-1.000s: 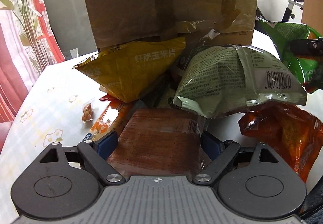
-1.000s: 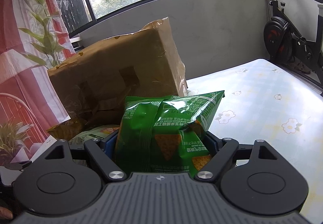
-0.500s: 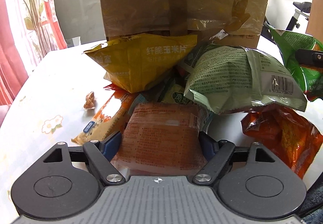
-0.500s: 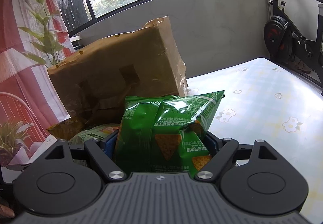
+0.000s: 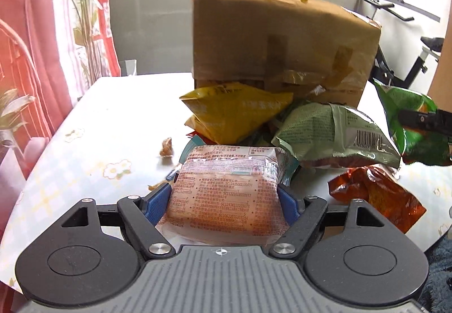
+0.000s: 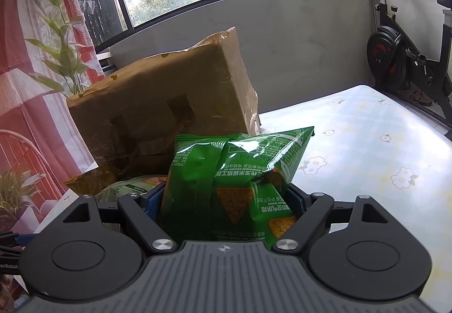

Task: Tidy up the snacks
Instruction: 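Grasp the red-printed wrapped snack with the left tool while the right tool holds the green bag, then lower both held packets into the box and open both tools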

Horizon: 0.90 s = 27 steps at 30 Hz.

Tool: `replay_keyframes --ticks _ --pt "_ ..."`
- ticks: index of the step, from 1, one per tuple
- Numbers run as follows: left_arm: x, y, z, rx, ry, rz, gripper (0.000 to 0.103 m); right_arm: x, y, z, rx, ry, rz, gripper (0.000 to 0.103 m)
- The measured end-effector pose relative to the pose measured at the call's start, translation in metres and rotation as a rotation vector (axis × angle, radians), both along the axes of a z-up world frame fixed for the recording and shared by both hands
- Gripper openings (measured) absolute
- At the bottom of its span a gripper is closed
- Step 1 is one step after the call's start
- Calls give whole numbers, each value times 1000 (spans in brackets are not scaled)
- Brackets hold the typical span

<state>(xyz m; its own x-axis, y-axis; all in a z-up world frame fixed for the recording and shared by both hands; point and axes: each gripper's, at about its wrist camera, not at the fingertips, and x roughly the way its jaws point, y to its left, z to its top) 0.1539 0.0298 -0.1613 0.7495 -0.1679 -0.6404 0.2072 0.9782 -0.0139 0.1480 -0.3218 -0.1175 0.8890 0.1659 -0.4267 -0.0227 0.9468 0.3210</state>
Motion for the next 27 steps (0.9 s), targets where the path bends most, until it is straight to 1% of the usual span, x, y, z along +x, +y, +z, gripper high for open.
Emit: replay_keyframes --ticks 2,4,9,14,16,20,27 --pt "-4 5 5 -6 -12 20 81 -1 -1 0 -2 -2 -5 83" --pt "-5 10 9 5 -19 41 81 -2 -2 -1 -1 1 -10 83" --pt "0 20 8 5 -10 96 81 -1 -1 -1 -1 8 -14 83" --pt "2 29 19 -52 -41 132 81 0 0 0 -3 4 -15 83" --pt "3 29 25 -64 -61 147 81 -1 -2 1 -1 2 -20 83" --pt "2 30 43 -65 -119 153 81 -2 -5 10 -10 -41 -37 83" --pt "12 23 78 -76 -225 182 81 2 -12 40 -72 -149 -69 83"
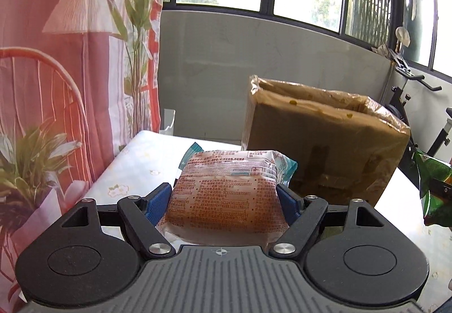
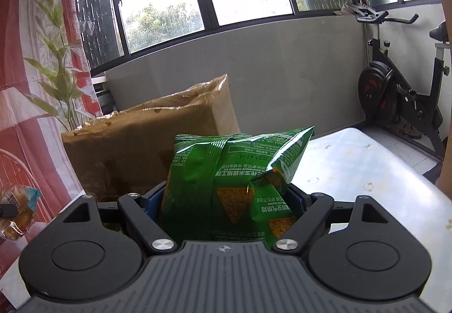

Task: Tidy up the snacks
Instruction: 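Lower both held packets into the box and open both tools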

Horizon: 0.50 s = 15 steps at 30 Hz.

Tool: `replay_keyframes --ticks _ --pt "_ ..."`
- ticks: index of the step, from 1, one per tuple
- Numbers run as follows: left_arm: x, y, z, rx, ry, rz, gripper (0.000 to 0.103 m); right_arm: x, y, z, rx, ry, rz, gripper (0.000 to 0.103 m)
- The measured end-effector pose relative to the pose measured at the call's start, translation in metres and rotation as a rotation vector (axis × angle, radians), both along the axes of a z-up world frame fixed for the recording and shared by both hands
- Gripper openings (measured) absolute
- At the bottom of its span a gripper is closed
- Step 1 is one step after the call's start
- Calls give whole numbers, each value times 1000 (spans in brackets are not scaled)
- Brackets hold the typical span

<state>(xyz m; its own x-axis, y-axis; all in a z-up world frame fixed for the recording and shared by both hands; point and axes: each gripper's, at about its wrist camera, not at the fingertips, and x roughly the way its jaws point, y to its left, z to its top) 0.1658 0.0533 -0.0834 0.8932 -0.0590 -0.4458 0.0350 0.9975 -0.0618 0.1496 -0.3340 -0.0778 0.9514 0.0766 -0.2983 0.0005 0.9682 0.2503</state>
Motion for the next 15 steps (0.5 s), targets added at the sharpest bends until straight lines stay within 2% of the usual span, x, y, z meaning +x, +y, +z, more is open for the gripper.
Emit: replay_keyframes --ticks 8,15 --pt "31 -23 43 10 -104 -47 81 20 1 37 -36 -92 13 83" --pt "75 -53 69 17 -142 -112 81 52 3 65 -55 -124 19 83"
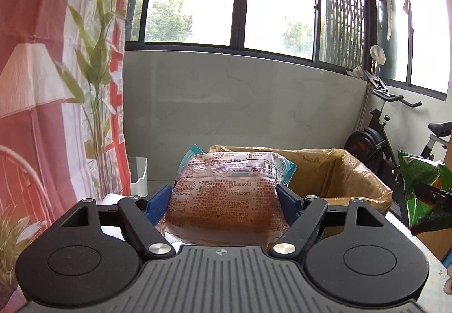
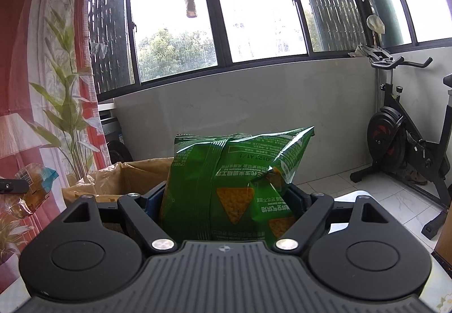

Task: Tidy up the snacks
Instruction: 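Lower both held packets into the box and open both tools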

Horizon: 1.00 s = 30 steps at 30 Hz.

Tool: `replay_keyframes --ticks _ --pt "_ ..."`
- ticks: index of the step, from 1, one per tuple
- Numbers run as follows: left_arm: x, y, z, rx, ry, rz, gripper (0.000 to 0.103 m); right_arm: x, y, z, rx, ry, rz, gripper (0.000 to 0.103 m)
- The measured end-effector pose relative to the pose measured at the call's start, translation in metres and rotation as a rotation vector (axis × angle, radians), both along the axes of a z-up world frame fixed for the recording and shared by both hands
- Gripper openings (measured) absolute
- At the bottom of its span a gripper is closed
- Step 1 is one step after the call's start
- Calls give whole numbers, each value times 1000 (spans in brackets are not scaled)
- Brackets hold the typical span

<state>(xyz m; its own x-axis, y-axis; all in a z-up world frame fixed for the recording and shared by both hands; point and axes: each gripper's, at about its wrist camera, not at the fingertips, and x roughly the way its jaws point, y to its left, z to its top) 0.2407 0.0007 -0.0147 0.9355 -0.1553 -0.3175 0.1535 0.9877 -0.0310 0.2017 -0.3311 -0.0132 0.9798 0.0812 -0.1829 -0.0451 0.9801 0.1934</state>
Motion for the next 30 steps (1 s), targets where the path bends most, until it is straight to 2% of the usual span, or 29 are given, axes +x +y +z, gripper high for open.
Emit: replay_keyframes --ticks 6,17,24,28,30 --pt "42 -28 13 35 -29 -56 81 34 6 14 -31 -15 22 83" --pt "122 -62 -4 57 58 -88 81 119 34 19 -108 43 136 83" --pt "152 -64 -15 24 101 -97 82 152 48 12 -116 139 227 85" --pt "156 -59 -16 16 109 -88 82 159 50 7 -100 198 246 88" --pt "152 -55 -15 18 106 -85 82 157 49 8 -99 198 244 90"
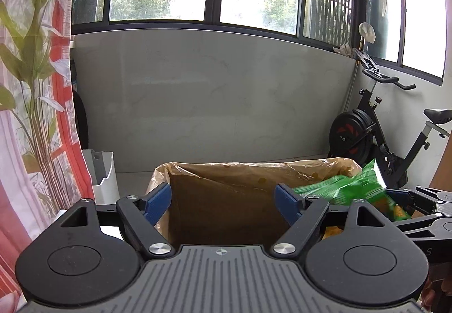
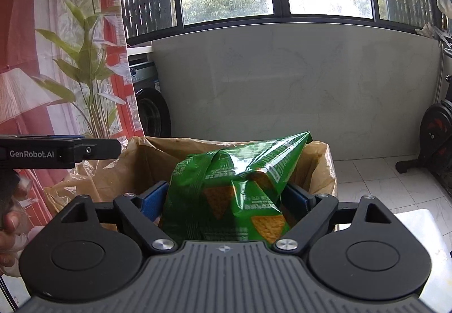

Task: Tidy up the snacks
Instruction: 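Lower both held packets into the box and open both tools, then reach the right tool to the orange chip bag and close on it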

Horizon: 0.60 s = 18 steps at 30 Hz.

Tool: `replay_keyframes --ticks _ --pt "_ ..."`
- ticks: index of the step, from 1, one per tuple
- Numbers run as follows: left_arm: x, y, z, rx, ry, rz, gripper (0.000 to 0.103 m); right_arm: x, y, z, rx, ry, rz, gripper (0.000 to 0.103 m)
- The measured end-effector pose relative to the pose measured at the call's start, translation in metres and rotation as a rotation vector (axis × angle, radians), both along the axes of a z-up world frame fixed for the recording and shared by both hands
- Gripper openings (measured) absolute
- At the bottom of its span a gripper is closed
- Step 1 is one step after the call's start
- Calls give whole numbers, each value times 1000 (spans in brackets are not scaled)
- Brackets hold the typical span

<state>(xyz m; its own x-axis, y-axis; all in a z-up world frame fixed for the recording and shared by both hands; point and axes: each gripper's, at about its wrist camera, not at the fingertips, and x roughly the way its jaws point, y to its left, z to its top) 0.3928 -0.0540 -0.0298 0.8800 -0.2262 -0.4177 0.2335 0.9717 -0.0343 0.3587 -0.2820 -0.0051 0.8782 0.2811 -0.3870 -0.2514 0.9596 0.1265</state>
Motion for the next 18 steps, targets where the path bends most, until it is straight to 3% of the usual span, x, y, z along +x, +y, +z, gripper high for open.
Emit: replay_keyframes --ticks 12,18 --pt "-63 52 16 -30 -7 90 82 -55 -33 9 102 -42 -21 94" --pt "-106 91 6 -75 17 147 82 -95 -49 -1 136 -54 -54 99"
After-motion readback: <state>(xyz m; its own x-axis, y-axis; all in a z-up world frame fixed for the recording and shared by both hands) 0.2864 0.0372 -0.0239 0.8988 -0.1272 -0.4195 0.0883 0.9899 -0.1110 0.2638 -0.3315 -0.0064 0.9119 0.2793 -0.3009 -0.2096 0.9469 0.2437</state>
